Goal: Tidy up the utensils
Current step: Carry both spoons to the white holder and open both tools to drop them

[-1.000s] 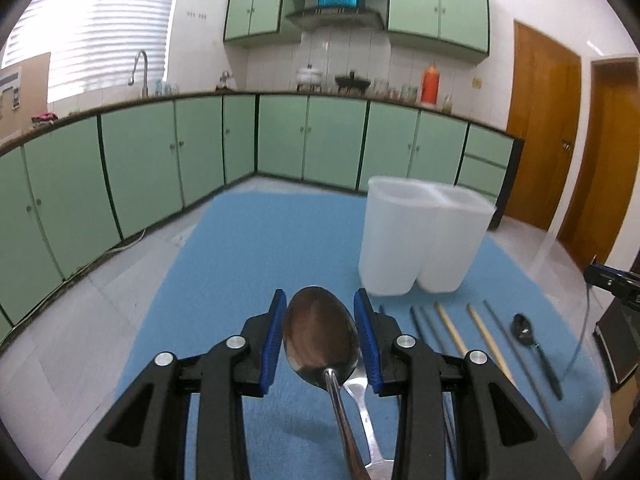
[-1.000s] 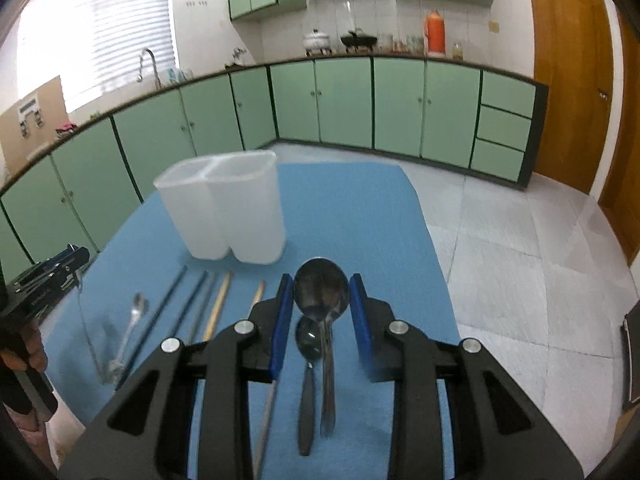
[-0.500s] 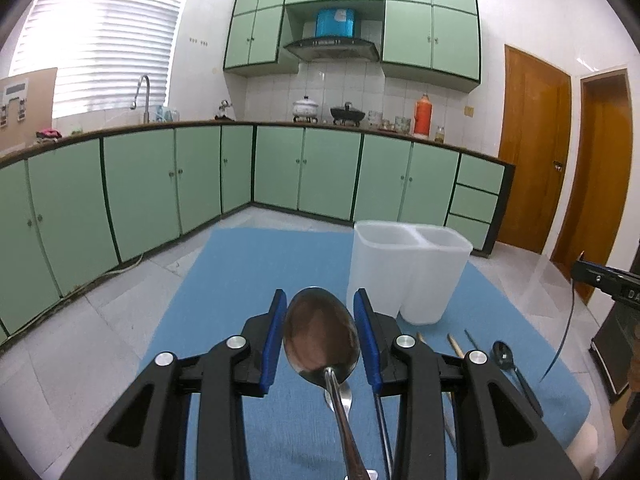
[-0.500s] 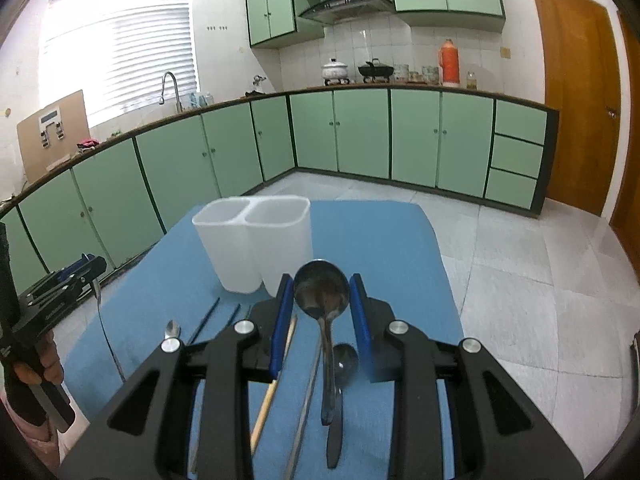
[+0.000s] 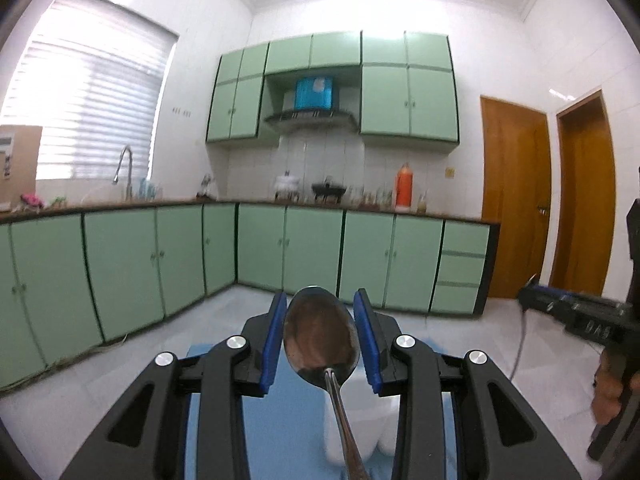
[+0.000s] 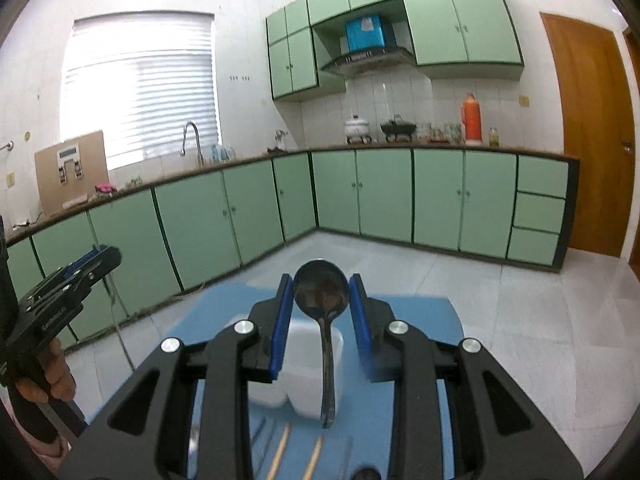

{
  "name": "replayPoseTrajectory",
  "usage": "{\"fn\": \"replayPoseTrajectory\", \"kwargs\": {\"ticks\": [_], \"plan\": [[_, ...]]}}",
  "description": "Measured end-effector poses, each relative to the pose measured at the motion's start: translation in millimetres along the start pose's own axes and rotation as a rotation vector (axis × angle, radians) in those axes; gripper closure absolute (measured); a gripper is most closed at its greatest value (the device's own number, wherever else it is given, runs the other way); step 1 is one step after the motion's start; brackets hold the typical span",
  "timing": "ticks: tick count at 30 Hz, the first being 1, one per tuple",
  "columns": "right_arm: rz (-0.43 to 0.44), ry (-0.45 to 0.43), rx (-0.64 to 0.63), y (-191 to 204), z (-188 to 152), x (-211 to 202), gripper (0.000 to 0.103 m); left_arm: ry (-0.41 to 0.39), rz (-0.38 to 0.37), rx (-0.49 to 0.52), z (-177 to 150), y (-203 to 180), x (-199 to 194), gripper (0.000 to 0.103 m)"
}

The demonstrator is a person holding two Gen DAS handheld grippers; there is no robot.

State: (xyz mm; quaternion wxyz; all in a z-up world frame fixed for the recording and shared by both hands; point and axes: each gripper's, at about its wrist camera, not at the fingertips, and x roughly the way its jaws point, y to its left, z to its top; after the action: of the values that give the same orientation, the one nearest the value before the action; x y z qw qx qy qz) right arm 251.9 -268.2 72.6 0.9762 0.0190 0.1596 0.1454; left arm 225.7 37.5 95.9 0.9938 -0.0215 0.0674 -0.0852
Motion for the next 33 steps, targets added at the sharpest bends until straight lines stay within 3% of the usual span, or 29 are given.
{"fn": "replayPoseTrajectory", "kwargs": {"ticks": [7, 14, 24, 29, 31, 33], "plan": [[0.008, -0.010, 0.011, -4, 11, 57, 0.076, -0.064, 0.019, 0.015, 7, -17, 67, 0.069], [0.004, 0.059, 0.021, -7, -12, 102, 0.076, -0.009, 0.028, 0.038, -23, -24, 123, 0.069], [0.014, 0.129, 0.025, -2, -50, 117, 0.076, 0.125, 0.018, 0.050, -71, -17, 148, 0.068], [0.023, 0.155, 0.025, 2, -64, 115, 0.075, 0.149, 0.015, 0.037, -83, -11, 141, 0.067], [0.013, 0.161, 0.026, 2, -67, 115, 0.075, 0.161, 0.010, 0.031, -85, -10, 138, 0.064], [0.009, 0.157, 0.030, 3, -69, 112, 0.068, 0.167, 0.011, 0.028, -87, -9, 132, 0.057]]}}
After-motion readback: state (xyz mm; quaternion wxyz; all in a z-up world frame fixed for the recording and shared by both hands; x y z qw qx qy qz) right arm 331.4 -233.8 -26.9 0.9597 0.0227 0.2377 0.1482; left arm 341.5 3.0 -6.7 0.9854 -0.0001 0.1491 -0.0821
